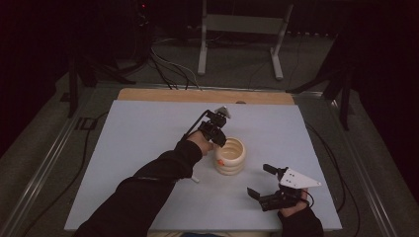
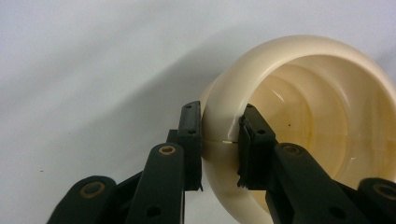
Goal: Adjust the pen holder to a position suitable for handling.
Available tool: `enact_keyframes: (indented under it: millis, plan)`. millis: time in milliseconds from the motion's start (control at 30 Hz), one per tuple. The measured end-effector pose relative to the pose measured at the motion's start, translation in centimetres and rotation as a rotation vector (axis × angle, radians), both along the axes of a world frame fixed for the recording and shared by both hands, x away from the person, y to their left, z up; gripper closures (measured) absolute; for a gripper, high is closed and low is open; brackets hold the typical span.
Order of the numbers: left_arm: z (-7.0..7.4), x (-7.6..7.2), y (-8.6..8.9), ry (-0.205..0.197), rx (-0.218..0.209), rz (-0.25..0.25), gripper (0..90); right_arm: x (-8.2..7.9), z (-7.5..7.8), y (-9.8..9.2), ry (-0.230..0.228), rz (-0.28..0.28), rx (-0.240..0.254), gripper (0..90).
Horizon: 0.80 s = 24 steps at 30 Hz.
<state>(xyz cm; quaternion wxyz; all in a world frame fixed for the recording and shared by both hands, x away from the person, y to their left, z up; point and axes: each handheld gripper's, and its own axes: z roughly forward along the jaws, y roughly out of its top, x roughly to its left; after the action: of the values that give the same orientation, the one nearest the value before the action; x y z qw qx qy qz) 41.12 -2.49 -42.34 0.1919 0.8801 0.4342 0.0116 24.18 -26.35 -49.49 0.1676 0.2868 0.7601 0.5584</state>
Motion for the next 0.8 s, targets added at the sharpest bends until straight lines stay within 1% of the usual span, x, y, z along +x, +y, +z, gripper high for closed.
enact_keyframes:
  millis: [67, 333, 400, 433, 467, 500, 533, 633, 667, 733, 800]
  plan:
    - [0.0, 0.0, 0.0, 0.004, -0.01, -0.005, 73.9, 0.0, 0.0, 0.0, 0.001, 0.001, 0.0, 0.0]
    - [0.7, 0.2, 0.3, -0.01, -0.036, -0.025, 62.4, 0.0, 0.0, 0.0, 0.001, 0.002, 0.001, 0.0]
    - [0.9, 0.2, 0.6, -0.012, -0.057, -0.021, 62.0, 0.0, 0.0, 0.0, 0.0, 0.003, 0.001, 0.0]
    - [1.0, 0.3, 0.8, -0.016, -0.061, -0.019, 60.1, 0.0, 0.0, 0.0, 0.001, 0.003, 0.001, 0.0]
    - [1.1, 0.4, 1.3, -0.007, -0.079, -0.029, 59.9, 0.0, 0.0, 0.1, 0.001, 0.002, 0.0, 0.0]
    - [1.1, 0.4, 1.3, -0.007, -0.079, -0.029, 58.9, 0.0, 0.0, 0.1, 0.0, 0.002, 0.0, 0.0]
    - [1.2, 0.5, 1.8, 0.002, -0.11, -0.031, 58.8, 0.0, 0.0, 0.1, 0.001, 0.002, 0.001, 0.0]
    - [1.4, 0.6, 2.2, 0.004, -0.115, -0.034, 57.0, 0.1, 0.0, 0.1, 0.003, 0.001, 0.002, 0.0]
    - [1.5, 0.6, 2.6, 0.012, -0.132, -0.034, 56.4, 0.1, 0.0, 0.2, 0.002, 0.001, 0.003, 0.0]
    - [1.7, 0.6, 3.0, 0.022, -0.138, -0.029, 56.0, 0.1, 0.0, 0.2, 0.003, 0.001, 0.001, 0.0]
    - [1.9, 0.6, 3.4, 0.023, -0.139, -0.031, 55.3, 0.1, -0.1, 0.3, 0.003, 0.002, 0.0, 0.0]
